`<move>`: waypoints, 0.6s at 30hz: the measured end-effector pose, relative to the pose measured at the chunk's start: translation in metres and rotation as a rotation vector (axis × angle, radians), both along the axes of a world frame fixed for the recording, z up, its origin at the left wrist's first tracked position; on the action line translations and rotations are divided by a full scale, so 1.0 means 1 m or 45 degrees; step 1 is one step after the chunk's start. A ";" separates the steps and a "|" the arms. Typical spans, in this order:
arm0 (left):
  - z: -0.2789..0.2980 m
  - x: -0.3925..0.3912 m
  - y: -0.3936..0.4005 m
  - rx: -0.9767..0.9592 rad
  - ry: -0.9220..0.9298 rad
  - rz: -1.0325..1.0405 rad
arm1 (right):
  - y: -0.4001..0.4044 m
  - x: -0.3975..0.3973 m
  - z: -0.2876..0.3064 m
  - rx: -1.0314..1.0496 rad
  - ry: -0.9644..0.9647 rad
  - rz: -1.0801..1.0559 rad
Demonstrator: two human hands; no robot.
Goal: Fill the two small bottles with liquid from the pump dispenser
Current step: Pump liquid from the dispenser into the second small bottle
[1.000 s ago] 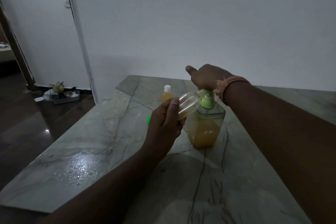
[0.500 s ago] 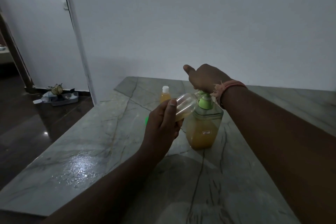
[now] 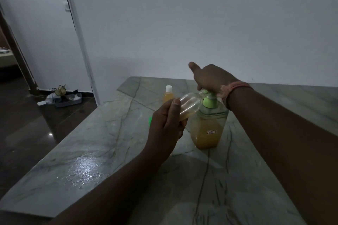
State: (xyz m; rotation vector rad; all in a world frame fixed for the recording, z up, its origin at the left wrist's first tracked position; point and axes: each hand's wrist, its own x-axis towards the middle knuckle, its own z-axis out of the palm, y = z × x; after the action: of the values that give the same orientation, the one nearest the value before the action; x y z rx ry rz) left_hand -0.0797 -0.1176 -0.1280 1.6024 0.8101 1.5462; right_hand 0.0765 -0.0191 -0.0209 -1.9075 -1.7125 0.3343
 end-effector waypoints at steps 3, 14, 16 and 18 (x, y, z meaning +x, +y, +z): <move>0.000 0.001 0.001 -0.022 -0.024 -0.003 | -0.002 0.000 -0.004 -0.044 0.006 -0.024; 0.002 0.000 -0.002 -0.024 -0.003 -0.011 | 0.002 -0.001 -0.001 0.002 -0.023 -0.020; 0.002 0.001 -0.001 -0.029 -0.011 -0.012 | 0.003 0.001 -0.004 -0.031 0.014 -0.043; 0.001 0.002 -0.002 -0.037 -0.017 -0.008 | 0.000 -0.001 -0.003 -0.066 -0.008 -0.044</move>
State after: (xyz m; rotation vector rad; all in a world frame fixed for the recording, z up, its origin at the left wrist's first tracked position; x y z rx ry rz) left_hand -0.0779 -0.1193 -0.1269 1.5703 0.8157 1.5323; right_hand 0.0753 -0.0195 -0.0242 -1.9749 -1.6881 0.3633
